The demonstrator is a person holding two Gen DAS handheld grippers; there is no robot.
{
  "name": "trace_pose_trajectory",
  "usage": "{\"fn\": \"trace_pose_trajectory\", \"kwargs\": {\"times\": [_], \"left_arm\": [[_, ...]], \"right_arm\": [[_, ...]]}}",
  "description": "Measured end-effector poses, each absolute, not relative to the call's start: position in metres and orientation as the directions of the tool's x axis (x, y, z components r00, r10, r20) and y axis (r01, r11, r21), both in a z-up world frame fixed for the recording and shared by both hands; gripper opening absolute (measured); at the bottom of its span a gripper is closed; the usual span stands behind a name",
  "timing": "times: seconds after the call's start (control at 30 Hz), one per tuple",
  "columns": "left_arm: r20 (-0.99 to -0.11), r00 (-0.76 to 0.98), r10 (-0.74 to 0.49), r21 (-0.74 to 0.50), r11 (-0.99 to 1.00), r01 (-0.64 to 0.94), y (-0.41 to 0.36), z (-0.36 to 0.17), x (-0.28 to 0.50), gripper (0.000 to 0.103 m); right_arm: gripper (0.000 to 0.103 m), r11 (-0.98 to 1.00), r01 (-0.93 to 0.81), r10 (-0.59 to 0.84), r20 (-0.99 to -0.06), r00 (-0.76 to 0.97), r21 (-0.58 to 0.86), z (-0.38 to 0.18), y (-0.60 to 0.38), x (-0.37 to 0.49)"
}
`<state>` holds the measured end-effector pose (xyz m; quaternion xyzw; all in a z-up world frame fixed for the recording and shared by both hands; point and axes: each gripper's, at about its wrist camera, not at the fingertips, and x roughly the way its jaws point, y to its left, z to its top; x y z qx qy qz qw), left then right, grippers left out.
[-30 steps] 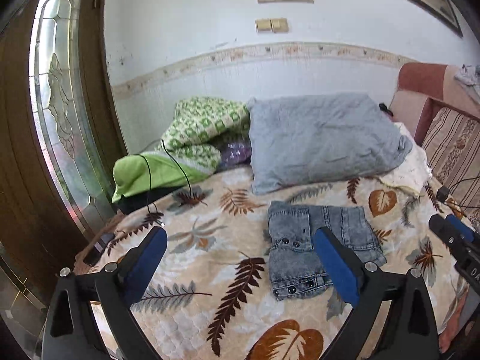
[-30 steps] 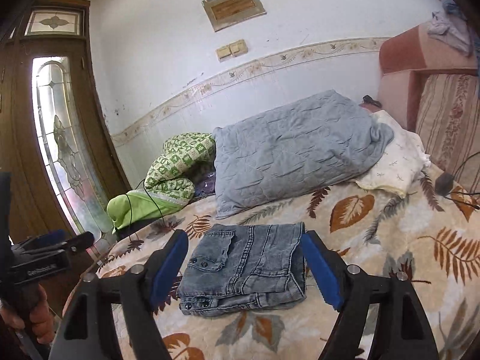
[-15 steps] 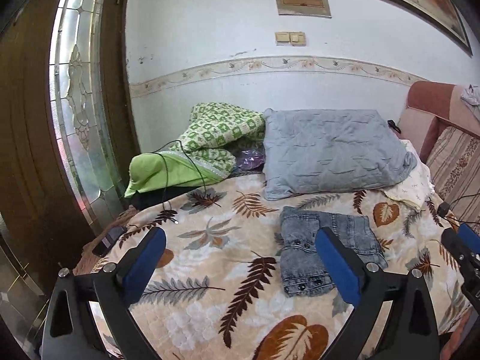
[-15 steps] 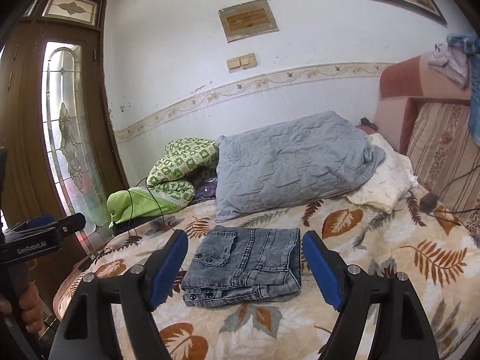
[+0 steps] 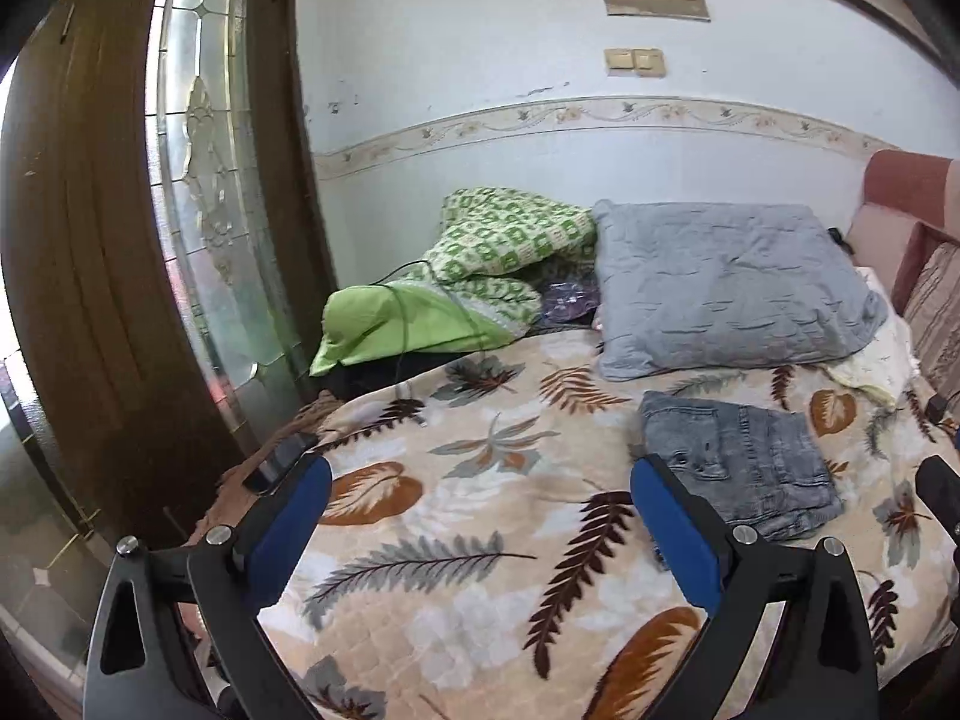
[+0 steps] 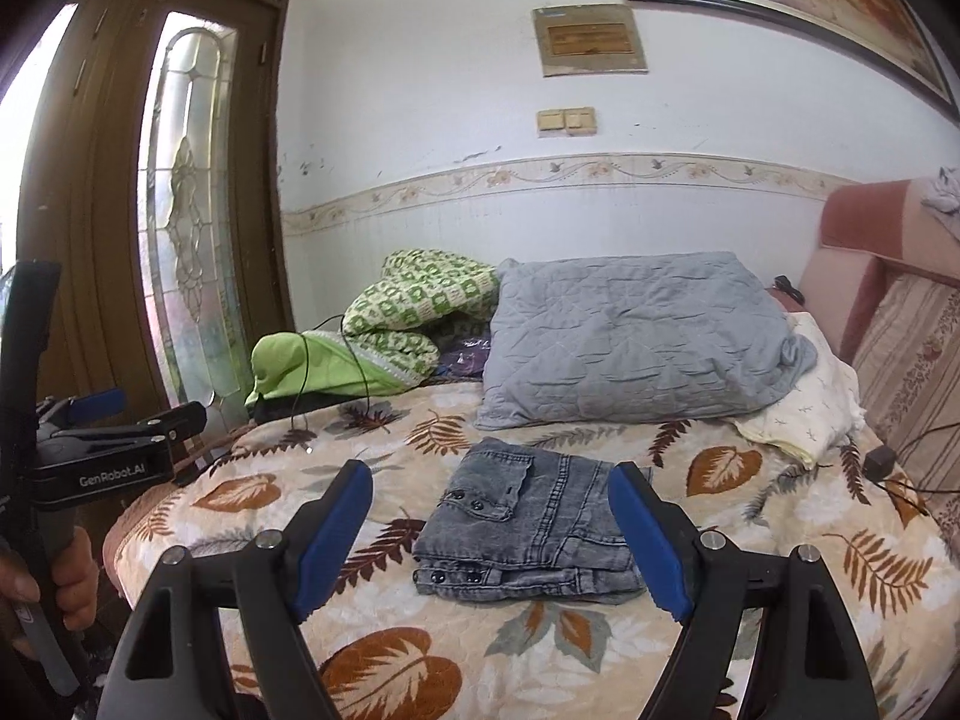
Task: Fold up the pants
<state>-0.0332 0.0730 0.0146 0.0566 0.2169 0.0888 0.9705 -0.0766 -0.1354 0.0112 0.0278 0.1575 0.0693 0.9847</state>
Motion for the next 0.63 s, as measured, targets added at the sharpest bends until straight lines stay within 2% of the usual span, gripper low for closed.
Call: {"fn": "trace_pose_trajectory", "kwargs": {"times": [0.33,0.63], "left_arm": [[-0.401,0.902,0.158,0.111,0.986,-0.123,0.085,0.019,-0.040,0.100],[-0.412,0.905,0.108,0.058,0.994,-0.092,0.090,0.019,-0.035,0.100]], "right_arm": [[0.084,0.984,-0.177,0.172,-0.340,0.925,0.016,0.002,-0.111,-0.074],[0.084,0.980,-0.198,0.193,-0.363,0.912,0.024,-0.008,-0.107,-0.065]]}}
